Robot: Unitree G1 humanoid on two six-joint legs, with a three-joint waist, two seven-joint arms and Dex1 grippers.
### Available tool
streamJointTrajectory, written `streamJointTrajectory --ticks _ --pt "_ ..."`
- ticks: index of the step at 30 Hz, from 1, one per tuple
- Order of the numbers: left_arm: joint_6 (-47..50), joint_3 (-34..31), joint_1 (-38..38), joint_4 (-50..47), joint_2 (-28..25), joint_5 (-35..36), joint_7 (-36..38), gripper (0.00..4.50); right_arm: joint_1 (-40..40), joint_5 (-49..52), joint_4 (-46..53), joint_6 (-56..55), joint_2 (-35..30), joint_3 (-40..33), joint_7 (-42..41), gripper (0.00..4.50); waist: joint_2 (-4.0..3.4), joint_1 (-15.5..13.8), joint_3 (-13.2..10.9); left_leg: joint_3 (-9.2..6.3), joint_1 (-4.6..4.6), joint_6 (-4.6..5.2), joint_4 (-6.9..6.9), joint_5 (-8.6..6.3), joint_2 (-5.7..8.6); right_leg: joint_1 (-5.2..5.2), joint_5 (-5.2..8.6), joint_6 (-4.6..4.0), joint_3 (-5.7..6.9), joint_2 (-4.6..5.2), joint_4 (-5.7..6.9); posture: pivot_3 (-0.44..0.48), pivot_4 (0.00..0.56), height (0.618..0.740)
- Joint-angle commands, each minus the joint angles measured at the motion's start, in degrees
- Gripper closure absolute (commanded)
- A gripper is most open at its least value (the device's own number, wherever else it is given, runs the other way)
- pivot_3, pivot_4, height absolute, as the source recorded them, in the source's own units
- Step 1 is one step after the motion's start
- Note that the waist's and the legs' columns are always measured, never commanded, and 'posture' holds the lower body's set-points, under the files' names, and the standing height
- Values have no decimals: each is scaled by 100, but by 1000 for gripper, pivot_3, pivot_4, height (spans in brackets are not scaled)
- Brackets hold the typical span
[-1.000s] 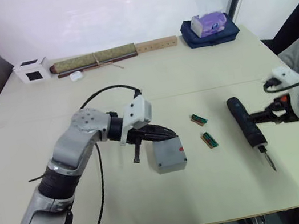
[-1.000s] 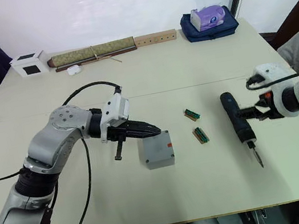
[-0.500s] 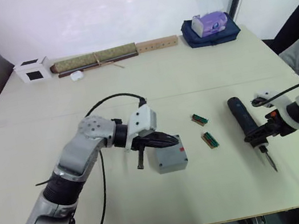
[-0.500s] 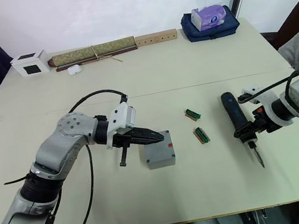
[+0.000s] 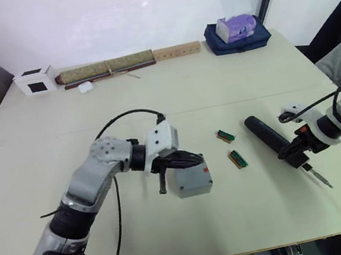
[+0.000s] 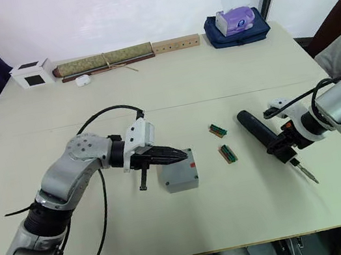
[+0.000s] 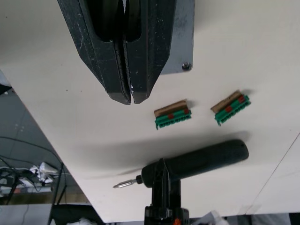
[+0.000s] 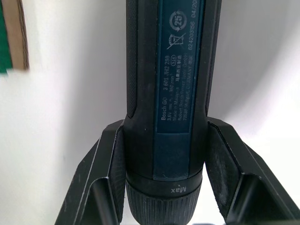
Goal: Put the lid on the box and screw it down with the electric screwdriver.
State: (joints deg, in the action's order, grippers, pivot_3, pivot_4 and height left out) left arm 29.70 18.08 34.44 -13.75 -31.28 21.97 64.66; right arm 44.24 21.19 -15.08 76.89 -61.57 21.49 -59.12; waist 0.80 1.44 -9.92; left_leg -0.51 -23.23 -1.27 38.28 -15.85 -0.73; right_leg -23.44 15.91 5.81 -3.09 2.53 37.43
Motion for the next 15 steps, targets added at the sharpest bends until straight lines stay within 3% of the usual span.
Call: streamJointTrajectory --ticks 1,4,6,8,12,15 --pt "24 -584 62 144 -226 70 -146 4500 635 -2 -565 -640 402 -1373 693 2721 -8 61 -6 1 2 0 0 0 2 -1 -1 0 -4 3 4 0 150 740" --pt "-68 -807 155 528 -318 -13 -263 4500 702 586 -317 -1052 985 -2884 1124 2721 -44 86 -19 3 -7 -1 -1 1 8 -17 -1 1 -8 8 15 0 150 740" --pt "-49 -899 174 705 -386 -34 -290 4500 505 1208 499 -1430 1725 -4305 1692 2721 -43 89 -19 2 -14 -1 -7 1 7 -27 1 0 -6 1 21 0 150 740" --pt "67 -966 108 673 -472 53 -240 4500 198 1546 1555 -1831 2496 -5122 2335 2721 -44 82 -19 -5 -24 -1 -13 1 -1 -40 1 -1 -7 -6 20 0 150 740" --pt "430 -1006 -25 386 -636 251 -175 4500 -143 2334 3496 -1801 4189 -5783 4115 2721 -38 54 -15 -12 -40 -6 -16 3 -12 -59 3 -4 -8 3 49 0 150 740" --pt "619 -970 -95 172 -687 343 -186 4500 -825 2450 4690 -1896 4678 -5193 4350 2721 -40 -12 -16 -9 -44 -18 -13 10 1 -66 3 -3 -10 20 60 0 150 740"
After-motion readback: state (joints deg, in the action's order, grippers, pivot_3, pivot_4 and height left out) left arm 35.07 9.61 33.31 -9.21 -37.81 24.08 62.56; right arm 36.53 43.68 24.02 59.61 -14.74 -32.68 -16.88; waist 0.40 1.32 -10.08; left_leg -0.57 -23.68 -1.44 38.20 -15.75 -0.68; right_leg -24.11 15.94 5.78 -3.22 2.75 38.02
